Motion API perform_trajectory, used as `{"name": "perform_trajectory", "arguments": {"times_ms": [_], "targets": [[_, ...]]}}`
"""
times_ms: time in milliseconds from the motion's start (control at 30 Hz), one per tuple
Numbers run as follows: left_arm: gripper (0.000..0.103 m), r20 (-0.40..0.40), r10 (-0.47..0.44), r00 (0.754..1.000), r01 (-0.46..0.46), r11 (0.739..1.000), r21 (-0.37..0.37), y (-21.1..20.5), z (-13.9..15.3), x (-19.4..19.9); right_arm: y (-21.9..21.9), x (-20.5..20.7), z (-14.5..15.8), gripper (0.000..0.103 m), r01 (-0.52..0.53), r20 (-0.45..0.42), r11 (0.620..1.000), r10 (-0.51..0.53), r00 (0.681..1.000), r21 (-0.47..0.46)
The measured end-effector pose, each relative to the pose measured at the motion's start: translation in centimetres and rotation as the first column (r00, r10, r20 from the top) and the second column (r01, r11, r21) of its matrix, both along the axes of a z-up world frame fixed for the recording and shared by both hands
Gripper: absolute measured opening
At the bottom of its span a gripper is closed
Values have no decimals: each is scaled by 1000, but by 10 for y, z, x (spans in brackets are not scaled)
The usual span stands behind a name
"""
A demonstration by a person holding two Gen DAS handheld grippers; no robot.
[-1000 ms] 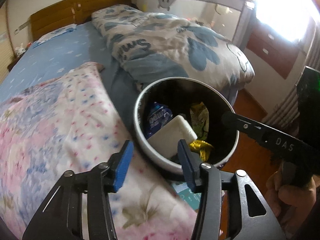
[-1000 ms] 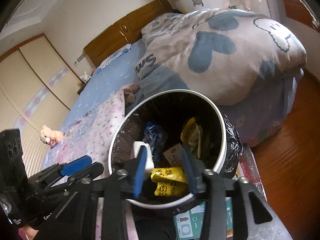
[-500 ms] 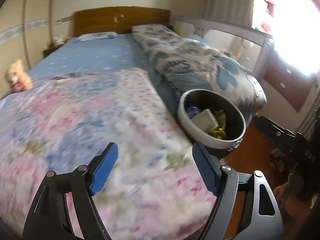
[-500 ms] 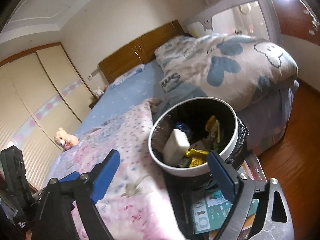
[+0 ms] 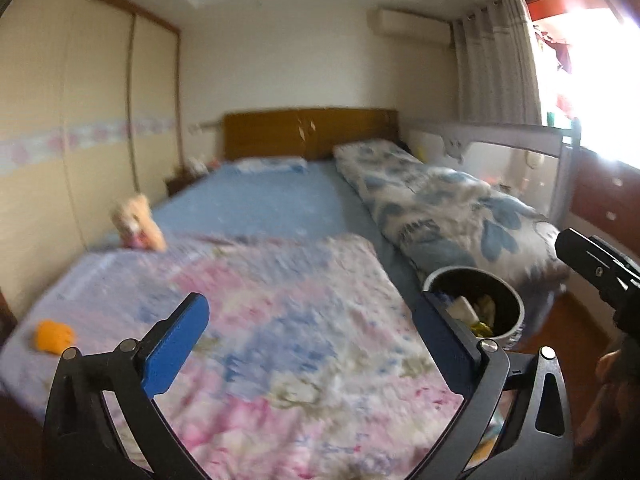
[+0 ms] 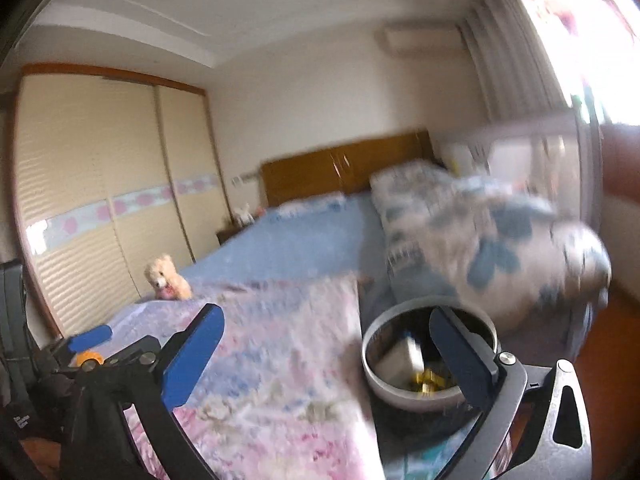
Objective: Collect trash
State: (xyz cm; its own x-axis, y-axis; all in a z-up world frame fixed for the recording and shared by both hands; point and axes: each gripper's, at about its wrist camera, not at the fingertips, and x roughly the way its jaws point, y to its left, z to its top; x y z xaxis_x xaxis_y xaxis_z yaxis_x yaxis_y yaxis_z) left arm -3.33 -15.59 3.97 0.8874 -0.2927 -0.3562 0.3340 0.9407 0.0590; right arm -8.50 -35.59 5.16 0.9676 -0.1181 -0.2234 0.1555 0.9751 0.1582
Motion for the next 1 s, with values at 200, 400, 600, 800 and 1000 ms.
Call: {"name": "perform_trajectory", "arguments": {"times_ms": [200,400,600,800,1000], "targets": [[103,105,83,991,-92,992,85,2,-11,-11,6,3,-17,103,19,-30,1000,-20,999,-25],[103,92,85,992,-96,987,129,1,-26,-8,-1,4,-35,103,32,-47,999,-32,998,-1],[103,107,85,991,-100,984,144,-4,-30,-13,0,9,-42,103,29,-67,1000,-29,997,-2],[103,100,82,992,-95,986,139,-4,-31,-13,4,10,-43,103,15,-67,1000,-16,998,-10],[103,93,94,991,-105,986,131,-3,-31,-12,8,10,-42,103,6,-62,1000,-8,998,-22]]}}
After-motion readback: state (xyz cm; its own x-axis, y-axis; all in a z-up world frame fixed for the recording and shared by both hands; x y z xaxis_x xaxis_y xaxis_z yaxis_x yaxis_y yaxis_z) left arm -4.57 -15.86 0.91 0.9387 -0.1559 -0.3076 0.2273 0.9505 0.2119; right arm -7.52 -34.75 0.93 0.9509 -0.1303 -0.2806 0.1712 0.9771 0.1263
